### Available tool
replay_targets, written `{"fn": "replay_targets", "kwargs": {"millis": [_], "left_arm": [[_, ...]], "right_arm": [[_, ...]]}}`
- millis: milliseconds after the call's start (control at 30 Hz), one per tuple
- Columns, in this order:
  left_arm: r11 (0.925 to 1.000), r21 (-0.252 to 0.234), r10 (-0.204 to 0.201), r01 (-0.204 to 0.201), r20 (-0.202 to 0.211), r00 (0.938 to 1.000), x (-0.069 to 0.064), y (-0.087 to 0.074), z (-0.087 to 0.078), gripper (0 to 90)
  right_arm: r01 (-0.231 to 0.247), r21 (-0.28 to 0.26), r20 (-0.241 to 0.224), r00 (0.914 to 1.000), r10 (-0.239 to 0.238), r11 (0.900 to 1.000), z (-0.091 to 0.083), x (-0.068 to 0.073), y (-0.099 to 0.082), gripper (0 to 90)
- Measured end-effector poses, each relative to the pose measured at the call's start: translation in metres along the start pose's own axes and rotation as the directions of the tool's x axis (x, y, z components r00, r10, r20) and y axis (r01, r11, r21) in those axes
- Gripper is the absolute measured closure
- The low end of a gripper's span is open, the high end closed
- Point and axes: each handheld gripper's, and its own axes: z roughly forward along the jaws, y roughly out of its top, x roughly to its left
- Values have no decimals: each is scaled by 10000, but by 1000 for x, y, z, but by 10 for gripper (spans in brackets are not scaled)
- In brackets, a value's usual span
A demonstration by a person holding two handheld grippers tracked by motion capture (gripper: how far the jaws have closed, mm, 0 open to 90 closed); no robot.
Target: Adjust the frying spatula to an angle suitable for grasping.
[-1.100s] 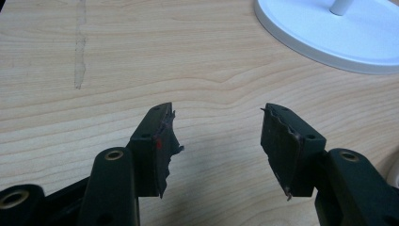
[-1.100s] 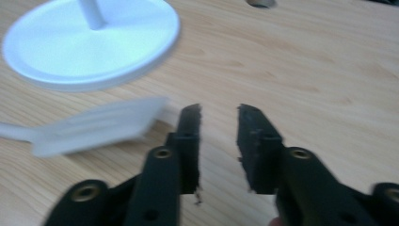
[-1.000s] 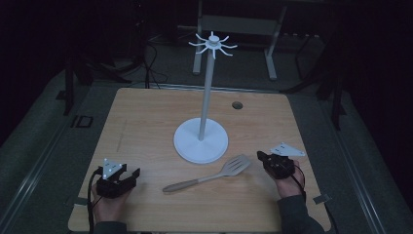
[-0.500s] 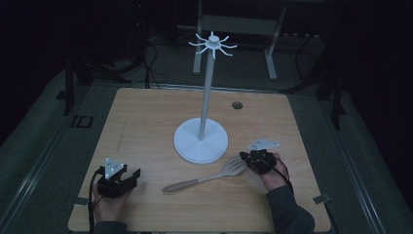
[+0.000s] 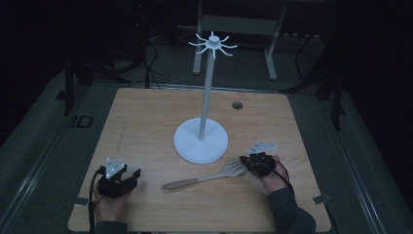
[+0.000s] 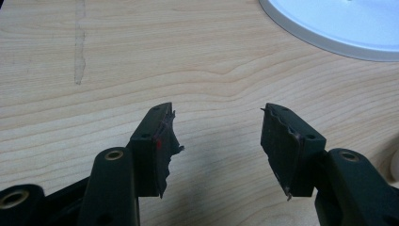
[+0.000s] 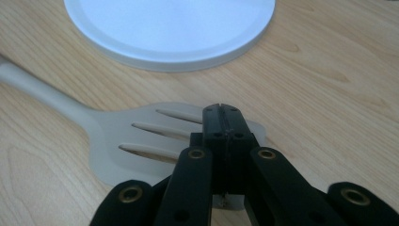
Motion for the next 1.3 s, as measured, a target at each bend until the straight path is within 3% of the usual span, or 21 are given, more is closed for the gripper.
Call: {"fn": "replay_targets", "kwargs": {"millis": [733, 1033, 1300], "left_arm": [[9999, 65, -85, 86, -49, 10000, 0, -1, 1, 447], [9999, 105, -77, 78, -45, 10000, 0, -1, 1, 446], [9999, 112, -95, 96, -44, 9999, 0, -1, 1, 447]], "right_arm": [[72, 440, -356, 9994, -57, 9990, -13, 15, -36, 900], [144, 632, -719, 9974, -99, 9979, -20, 29, -53, 900], [644, 768, -1146, 9919, -553, 9950, -29, 48, -57, 900]]}}
